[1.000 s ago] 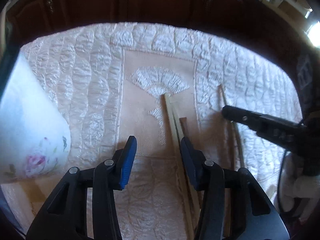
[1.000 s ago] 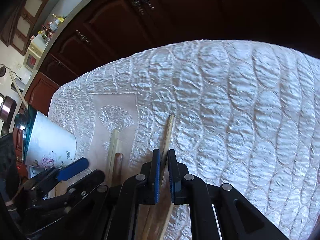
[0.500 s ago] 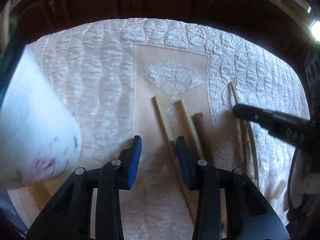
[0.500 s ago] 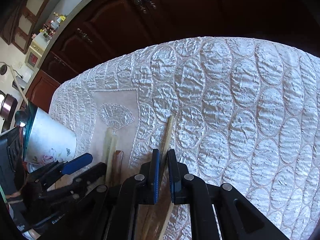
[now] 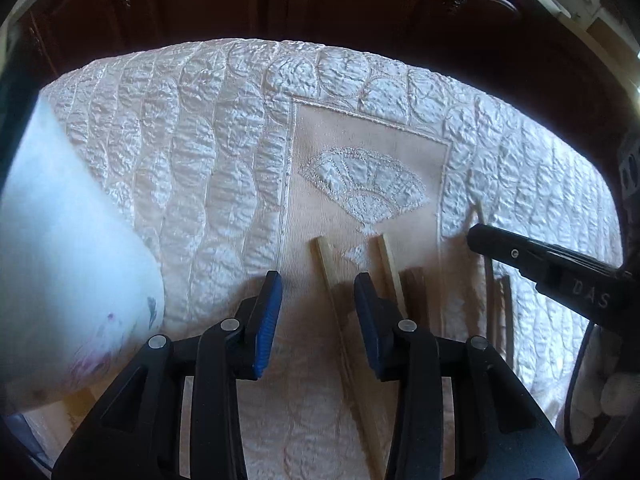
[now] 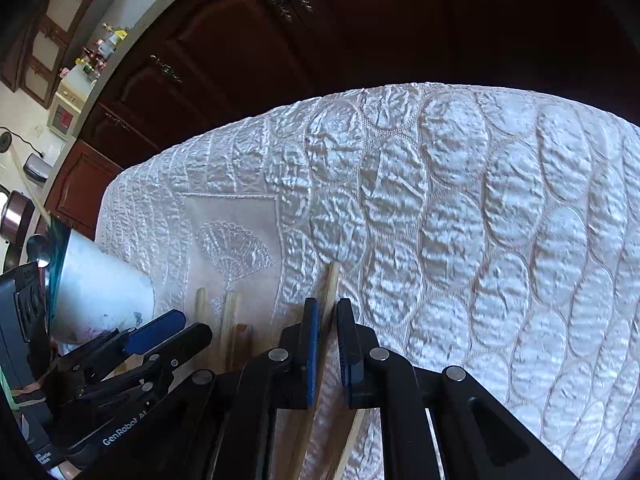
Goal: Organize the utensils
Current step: 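Grasp a wooden chopstick with the left tool while the right tool grasps another chopstick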
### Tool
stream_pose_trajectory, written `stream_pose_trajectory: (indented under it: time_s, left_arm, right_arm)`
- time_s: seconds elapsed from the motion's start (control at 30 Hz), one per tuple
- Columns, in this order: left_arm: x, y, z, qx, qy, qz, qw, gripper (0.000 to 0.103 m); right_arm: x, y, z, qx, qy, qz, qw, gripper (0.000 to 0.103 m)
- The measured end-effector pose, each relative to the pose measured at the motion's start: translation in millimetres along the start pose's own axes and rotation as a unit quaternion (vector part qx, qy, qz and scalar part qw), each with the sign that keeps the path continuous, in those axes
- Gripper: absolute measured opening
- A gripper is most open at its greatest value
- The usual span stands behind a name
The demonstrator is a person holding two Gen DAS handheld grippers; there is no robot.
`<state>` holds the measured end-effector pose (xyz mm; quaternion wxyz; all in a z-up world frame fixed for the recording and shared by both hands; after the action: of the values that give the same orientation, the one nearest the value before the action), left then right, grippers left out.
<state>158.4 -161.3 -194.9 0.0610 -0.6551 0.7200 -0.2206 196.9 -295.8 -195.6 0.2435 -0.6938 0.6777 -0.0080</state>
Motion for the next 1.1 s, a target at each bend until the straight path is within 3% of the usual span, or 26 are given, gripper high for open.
stream_pose_trajectory:
  time_s: [0.13,0.17,0.2,0.33,0.53,0.63,0.77,0.9,1.03,1.1]
  left_arm:
    - [-1,-8,7,0.003,-0.003,0.008,1.0000,0.035]
    - [0,-10,8,0.005,0.004,0.011,0.9999,0.029]
    - [7,-10,8,0.005,0.011,0.013,0.9998,0.013]
    - [17,-3,-4,-0.002,0.040,0.006,0.9992,0.006]
    - [10,-1,-61,0.035,0.072,0.021,0.9965,0.005]
    - [2,-2,-72,0.044,0.064,0.024,0.9967,0.005]
    - [-2,4,-59,0.031,0.062,0.003,0.9976,0.008]
    - [10,10,-30,0.009,0.043,0.009,0.9990,0.022]
    - [10,10,0,-0.013,0.027,0.001,0.9996,0.023]
    - [11,6,3,-0.001,0.025,0.005,0.9997,0.022]
  right_arm:
    - [-8,-8,7,-0.002,-0.002,-0.007,1.000,0.008]
    - [-10,-9,7,-0.001,-0.003,-0.010,1.000,0.008]
    - [-11,-10,6,0.001,-0.002,-0.014,1.000,0.008]
    - [-26,-8,-7,0.017,-0.009,-0.022,1.000,0.007]
    - [-50,-13,-52,0.066,-0.032,-0.038,0.997,0.006]
    - [-58,-9,-73,0.084,-0.032,-0.053,0.995,0.006]
    - [-58,-4,-80,0.089,-0.020,-0.049,0.995,0.006]
    - [-50,0,-83,0.087,-0.016,-0.048,0.995,0.006]
    - [-43,2,-91,0.091,-0.018,-0.052,0.994,0.006]
    - [-43,3,-94,0.093,-0.021,-0.054,0.994,0.006]
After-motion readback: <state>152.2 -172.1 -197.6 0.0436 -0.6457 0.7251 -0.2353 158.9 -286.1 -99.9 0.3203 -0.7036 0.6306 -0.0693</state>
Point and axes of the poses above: each gripper's, at about its wrist camera, not at the fingertips, and z roughly the way its jaws point, x to its right, y to its underside, the point moved 10 cm from there along z, roughly the way its jaws point, and after that the axes turned 6 degrees about y, right-handed, at the moved point
